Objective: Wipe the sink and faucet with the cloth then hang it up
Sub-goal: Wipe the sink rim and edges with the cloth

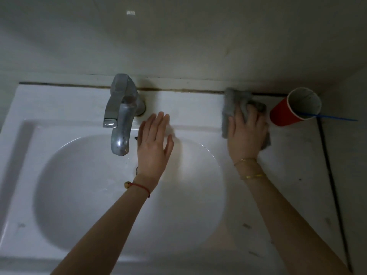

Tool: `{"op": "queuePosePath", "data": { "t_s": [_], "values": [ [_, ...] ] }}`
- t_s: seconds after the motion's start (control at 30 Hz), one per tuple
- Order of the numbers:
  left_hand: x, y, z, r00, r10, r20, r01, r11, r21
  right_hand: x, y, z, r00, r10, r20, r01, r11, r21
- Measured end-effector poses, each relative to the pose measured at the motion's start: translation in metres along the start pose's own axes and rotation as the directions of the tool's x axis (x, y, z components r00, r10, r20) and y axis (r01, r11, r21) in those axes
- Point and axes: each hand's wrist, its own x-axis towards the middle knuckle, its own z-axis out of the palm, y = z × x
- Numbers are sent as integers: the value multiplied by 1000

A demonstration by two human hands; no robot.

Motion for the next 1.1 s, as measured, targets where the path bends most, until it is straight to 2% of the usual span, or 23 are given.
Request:
{"op": "queuePosePath", "data": {
  "t_s": [0.07, 0.13, 0.2, 0.27, 0.37, 0.43, 0.5, 0.57, 0.63, 0.67, 0.73, 0.8, 0.87, 0.9, 1.0, 1.07, 1.1],
  "values": [
    [0, 0, -1, 1000, -4, 16, 4, 1000, -4, -4, -29, 4, 985, -168, -27, 168, 986, 13],
    [0, -1, -2, 1000, -3, 24, 3, 1000, -5, -20, -45, 3, 934, -356, -28, 356, 934, 3],
    [0, -2, -3, 1000, 2, 25, -2, 1000, -9, -32, -36, 1, 893, -450, -22, 449, 892, -43],
    [0, -2, -3, 1000, 0, 30, 0, 1000, -10, -30, -11, 2, 912, -411, -18, 409, 910, -72],
    [1, -1, -3, 999, -2, 34, 2, 1000, -10, -12, 11, 3, 989, -142, -34, 141, 989, -31],
    [0, -1, -3, 999, -6, 36, 7, 1000, -14, -5, -10, 5, 996, -66, -64, 68, 997, 23],
    [0, -2, -2, 999, -2, 40, 3, 1000, -14, -6, -51, 10, 980, -200, -26, 200, 979, 36],
    [0, -4, -2, 999, 4, 43, -4, 1000, -11, -11, -77, 9, 924, -382, 8, 382, 923, 39],
    [0, -4, -4, 999, 5, 44, -4, 1000, -9, -8, -64, 6, 876, -482, 31, 482, 876, -21],
    [1, -4, -4, 999, 2, 43, -1, 1000, -12, -8, -45, 5, 873, -486, 40, 487, 871, -61],
    [1, -4, -4, 999, -9, 41, 10, 1000, -23, -9, -7, 1, 927, -373, 47, 376, 923, -81],
    [1, -3, -3, 999, -16, 35, 17, 999, -29, -5, 6, 0, 986, -163, 21, 164, 986, -29],
    [1, -4, -2, 999, -13, 45, 14, 999, -34, 1, -18, 6, 999, -28, -40, 29, 999, 14],
    [0, -4, -3, 999, -11, 53, 12, 999, -33, 1, -37, 8, 997, -43, -58, 44, 999, 29],
    [0, -7, -5, 998, 0, 63, 2, 1000, -26, -10, -81, 11, 948, -318, -28, 319, 946, 59],
    [0, -7, -5, 998, 6, 61, -4, 999, -34, -9, -68, 7, 882, -471, -4, 471, 882, 29],
    [0, -6, -5, 998, 5, 55, -3, 999, -35, -7, -52, 5, 868, -497, 14, 497, 868, -4]
  ]
}}
